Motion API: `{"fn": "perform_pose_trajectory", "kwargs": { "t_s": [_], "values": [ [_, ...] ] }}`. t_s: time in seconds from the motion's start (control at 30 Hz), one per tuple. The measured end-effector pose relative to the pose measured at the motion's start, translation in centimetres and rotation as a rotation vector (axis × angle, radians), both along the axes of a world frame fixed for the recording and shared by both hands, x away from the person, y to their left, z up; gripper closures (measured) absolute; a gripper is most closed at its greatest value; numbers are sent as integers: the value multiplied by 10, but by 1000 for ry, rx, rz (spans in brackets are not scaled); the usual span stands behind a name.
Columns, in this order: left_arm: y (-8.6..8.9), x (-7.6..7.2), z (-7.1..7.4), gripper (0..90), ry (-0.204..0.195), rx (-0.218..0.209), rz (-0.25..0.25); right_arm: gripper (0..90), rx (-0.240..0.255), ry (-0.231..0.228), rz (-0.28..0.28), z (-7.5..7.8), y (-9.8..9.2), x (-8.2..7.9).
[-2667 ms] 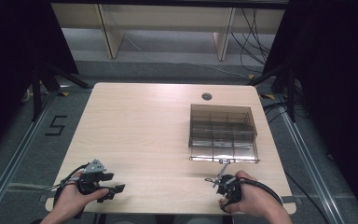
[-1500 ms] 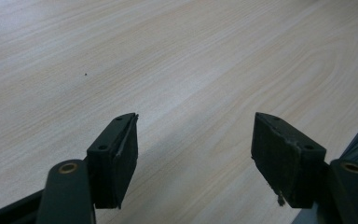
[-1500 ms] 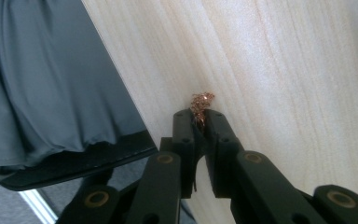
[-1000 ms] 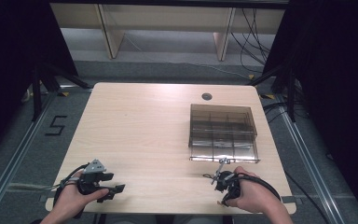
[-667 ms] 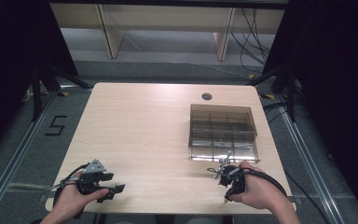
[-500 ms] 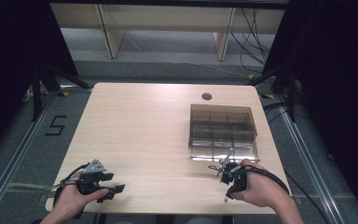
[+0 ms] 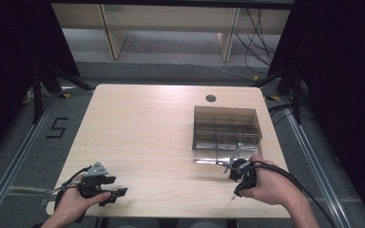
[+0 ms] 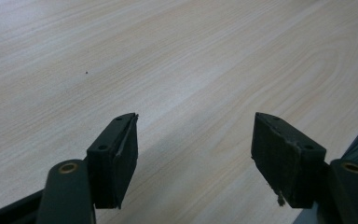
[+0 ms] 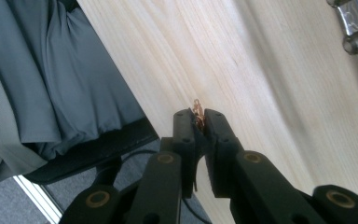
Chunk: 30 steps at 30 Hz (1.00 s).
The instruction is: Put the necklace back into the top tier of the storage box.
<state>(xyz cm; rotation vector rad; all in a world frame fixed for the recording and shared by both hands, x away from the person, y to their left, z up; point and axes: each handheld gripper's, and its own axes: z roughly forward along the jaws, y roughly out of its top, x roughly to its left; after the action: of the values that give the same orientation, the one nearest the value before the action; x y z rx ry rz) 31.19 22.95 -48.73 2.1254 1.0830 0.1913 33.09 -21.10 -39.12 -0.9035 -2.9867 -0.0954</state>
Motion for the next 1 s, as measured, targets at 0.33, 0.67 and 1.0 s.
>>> {"fn": "perform_pose_trajectory", "kwargs": {
  "t_s": [0.33,0.67,1.0],
  "values": [
    [0,0,0,315,-1,-4,0,842,1,4,27,8,-2,5],
    [0,0,0,315,-4,-5,-13,842,-1,-3,18,16,-5,7],
    [0,0,0,315,-3,-5,-13,842,-9,-6,-8,21,-9,12]
  ]
}}
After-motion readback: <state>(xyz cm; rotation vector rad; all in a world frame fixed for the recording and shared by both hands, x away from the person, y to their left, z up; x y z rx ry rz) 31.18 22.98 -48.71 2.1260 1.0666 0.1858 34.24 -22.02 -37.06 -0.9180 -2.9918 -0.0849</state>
